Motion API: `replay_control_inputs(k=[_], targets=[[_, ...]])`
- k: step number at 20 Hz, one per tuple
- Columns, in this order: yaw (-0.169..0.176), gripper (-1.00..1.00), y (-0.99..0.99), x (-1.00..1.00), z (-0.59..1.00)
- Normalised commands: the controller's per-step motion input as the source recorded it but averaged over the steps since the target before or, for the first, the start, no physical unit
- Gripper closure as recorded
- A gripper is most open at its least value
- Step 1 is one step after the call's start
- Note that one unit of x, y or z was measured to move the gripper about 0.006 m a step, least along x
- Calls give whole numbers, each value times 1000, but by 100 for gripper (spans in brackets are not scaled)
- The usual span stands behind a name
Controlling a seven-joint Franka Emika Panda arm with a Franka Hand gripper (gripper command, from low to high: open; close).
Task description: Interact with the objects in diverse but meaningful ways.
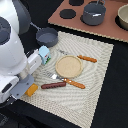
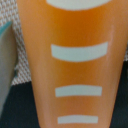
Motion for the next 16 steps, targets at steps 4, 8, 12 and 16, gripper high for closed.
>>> replay_control_inputs(k=[4, 8, 12, 16], targets=[[0, -100, 210, 269, 906], [-1, -100, 139, 750, 714], [10, -100, 335, 816, 416], [62, -100, 226, 701, 69]])
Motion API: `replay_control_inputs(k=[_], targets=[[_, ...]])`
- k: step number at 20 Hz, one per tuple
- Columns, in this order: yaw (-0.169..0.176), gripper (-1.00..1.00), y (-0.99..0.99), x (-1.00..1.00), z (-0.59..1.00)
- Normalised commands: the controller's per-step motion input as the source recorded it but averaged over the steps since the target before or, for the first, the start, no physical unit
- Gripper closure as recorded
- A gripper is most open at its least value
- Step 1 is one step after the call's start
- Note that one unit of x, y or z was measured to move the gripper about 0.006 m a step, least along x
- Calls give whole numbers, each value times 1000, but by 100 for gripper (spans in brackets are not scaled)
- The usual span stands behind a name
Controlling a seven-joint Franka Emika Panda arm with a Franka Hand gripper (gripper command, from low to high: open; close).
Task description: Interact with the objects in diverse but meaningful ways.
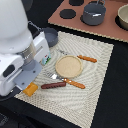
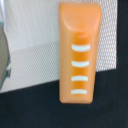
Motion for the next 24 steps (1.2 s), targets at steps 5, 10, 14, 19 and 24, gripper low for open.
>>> replay_control_inputs(k=[5, 10, 14, 19, 24], targets=[[124, -100, 163, 541, 0], [164, -100, 58, 382, -70], [160, -100, -21, 295, -32], [92, -100, -129, 492, 0], [52, -100, -99, 614, 9]])
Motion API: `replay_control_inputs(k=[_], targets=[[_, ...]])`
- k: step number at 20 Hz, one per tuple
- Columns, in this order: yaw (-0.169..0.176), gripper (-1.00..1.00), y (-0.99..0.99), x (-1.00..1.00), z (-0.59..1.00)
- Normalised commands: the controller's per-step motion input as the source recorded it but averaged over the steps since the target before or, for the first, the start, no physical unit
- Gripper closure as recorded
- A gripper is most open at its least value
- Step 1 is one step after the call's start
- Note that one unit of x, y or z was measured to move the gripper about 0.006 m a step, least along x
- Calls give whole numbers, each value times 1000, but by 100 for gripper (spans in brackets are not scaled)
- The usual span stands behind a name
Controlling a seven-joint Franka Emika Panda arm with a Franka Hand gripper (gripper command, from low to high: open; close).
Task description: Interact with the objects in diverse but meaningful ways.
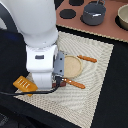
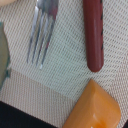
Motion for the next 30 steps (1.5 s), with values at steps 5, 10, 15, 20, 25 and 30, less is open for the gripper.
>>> replay_control_inputs(k=[5, 10, 15, 20, 25, 30], targets=[[0, -100, 0, 653, 11], [0, -100, -36, 539, -17], [33, -100, -183, 290, -93], [24, -100, -185, 174, -26], [19, -100, -181, 122, -58], [9, -100, -211, 58, -50]])
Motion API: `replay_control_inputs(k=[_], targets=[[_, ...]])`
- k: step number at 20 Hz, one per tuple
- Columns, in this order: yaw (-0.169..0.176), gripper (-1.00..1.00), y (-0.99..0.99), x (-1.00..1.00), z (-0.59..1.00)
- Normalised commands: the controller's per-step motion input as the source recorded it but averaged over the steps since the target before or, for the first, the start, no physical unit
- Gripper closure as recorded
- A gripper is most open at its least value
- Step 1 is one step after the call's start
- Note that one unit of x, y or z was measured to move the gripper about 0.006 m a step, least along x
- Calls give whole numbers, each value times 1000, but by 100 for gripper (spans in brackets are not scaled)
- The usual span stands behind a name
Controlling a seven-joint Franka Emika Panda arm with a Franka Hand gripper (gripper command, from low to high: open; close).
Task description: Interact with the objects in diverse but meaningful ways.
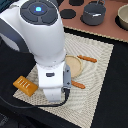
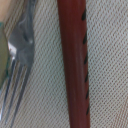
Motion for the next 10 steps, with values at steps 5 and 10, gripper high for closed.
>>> replay_control_inputs(k=[5, 10], targets=[[2, -100, -178, 58, -97], [0, -100, -206, 15, -178]])
